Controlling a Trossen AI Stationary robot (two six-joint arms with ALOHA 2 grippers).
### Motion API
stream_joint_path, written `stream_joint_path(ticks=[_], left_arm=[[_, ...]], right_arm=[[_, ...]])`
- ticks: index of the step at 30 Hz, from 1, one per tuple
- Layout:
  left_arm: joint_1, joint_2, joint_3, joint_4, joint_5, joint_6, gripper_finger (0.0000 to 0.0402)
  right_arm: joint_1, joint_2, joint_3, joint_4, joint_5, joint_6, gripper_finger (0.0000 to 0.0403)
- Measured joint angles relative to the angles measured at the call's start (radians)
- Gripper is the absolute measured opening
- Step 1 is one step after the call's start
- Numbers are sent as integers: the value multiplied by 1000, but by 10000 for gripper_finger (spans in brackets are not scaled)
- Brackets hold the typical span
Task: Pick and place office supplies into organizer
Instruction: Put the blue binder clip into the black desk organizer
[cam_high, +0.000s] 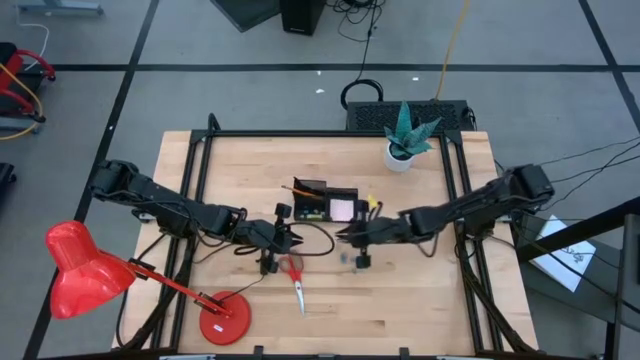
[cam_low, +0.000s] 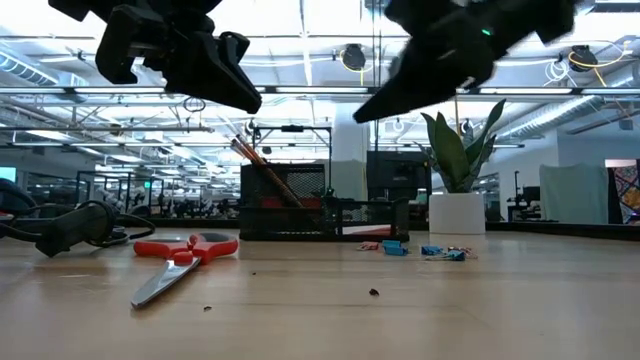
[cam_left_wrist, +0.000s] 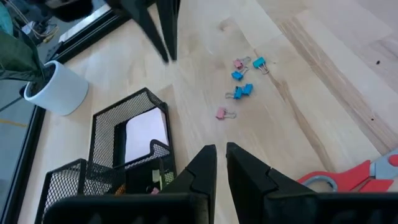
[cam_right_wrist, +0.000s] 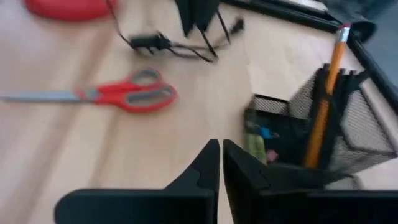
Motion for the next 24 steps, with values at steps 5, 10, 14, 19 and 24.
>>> stream_joint_path(ticks=[5,10,14,19,24], left_arm=[[0,0,0,4,0,0,47],[0,0,0,5,0,0,47],[0,0,0,5,0,0,47],[0,0,0,5,0,1,47],[0,0,0,5,0,-2,47]], right_arm=[[-15,-41,-280,448,-167,53,3],[-32,-43,-431,682,-177,118,1],[-48,-43,-471,693,-185,120,2],[-57,-42,-504,687,-202,123,3],[-57,-41,-530,646,-369,139,3]])
